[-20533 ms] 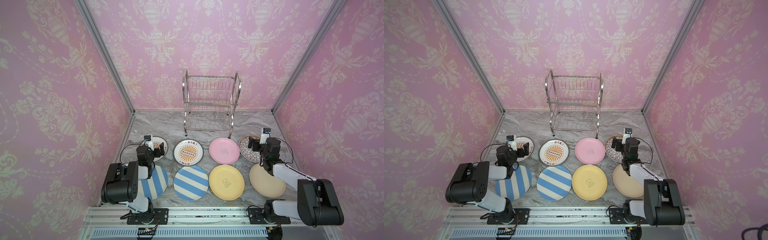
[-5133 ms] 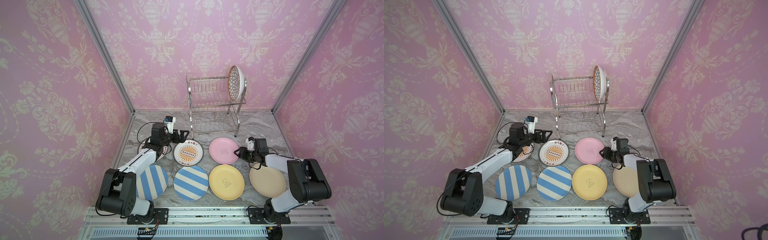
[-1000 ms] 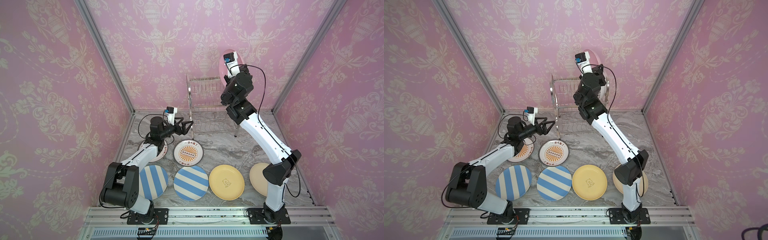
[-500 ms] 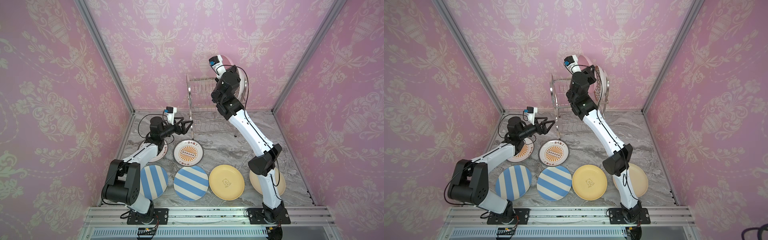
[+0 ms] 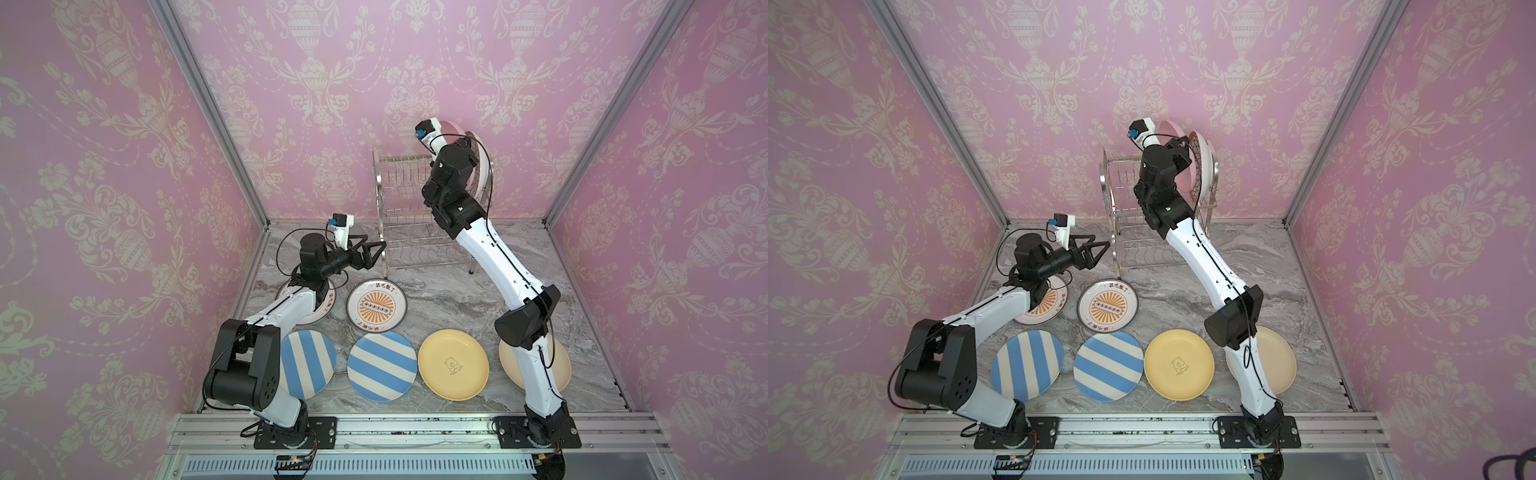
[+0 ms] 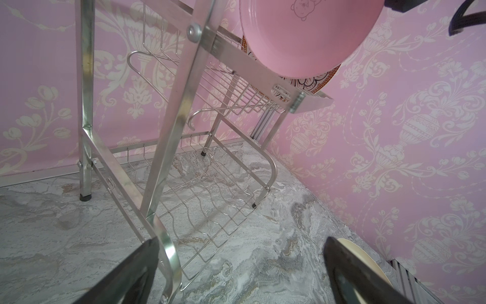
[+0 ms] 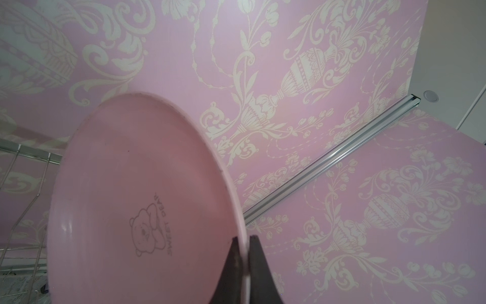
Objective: Load the plates into the dish rack
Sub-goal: 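Carry the upright pink plate with the right gripper over the dish rack, then lower the pink plate into the rack slots beside the flower plate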
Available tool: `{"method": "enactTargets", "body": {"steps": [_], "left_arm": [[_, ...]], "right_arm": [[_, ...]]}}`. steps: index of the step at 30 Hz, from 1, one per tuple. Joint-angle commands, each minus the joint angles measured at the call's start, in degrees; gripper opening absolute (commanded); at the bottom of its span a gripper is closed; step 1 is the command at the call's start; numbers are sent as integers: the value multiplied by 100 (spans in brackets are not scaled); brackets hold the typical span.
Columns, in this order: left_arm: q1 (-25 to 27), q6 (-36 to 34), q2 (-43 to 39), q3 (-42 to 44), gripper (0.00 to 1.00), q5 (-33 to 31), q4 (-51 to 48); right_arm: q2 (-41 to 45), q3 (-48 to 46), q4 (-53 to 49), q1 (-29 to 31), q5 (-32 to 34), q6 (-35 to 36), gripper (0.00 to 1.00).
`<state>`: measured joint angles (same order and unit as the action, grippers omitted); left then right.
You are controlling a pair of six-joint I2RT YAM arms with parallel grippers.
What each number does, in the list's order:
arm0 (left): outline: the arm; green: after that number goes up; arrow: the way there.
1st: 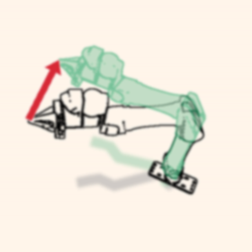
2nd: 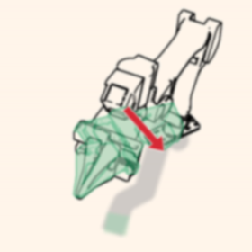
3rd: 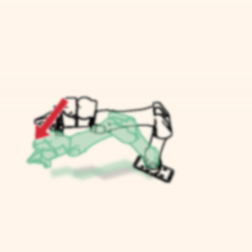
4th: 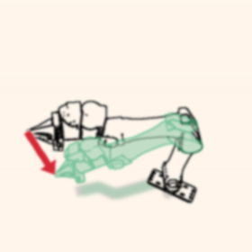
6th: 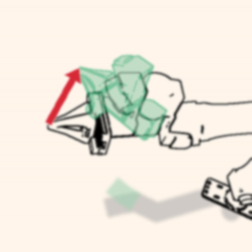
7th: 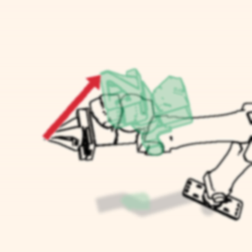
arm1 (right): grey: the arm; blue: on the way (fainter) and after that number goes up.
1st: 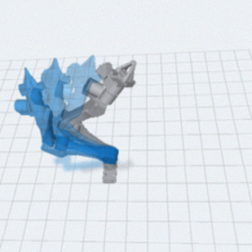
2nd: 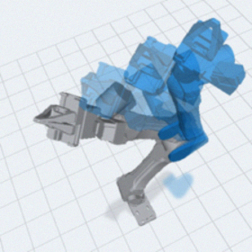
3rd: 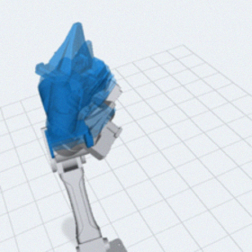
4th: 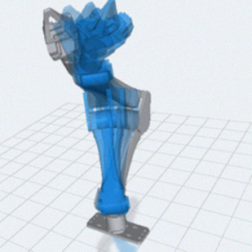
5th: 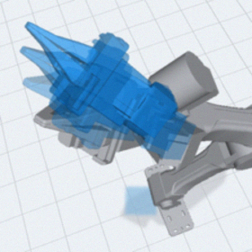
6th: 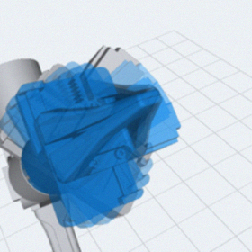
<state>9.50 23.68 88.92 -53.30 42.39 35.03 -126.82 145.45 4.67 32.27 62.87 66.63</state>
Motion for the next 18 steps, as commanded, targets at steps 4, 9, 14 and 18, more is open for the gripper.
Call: {"method": "enactTargets", "body": {"steps": [4, 9, 14, 18], "left_arm": [[-49, 2, 19, -82, 99, 247, 86], [-54, 31, 24, -93, 99, 340, 135], [-70, 40, 68, -115, 99, 366, 132], [-78, 63, 113, -137, 99, 399, 171]], "right_arm": [[-132, 282, 220, -72, -55, 268, 0], [-457, 668, 324, -140, -174, 618, 0], [-501, 746, 341, -207, -203, 641, 0], [-523, 748, 350, -255, -203, 664, 0]]}}
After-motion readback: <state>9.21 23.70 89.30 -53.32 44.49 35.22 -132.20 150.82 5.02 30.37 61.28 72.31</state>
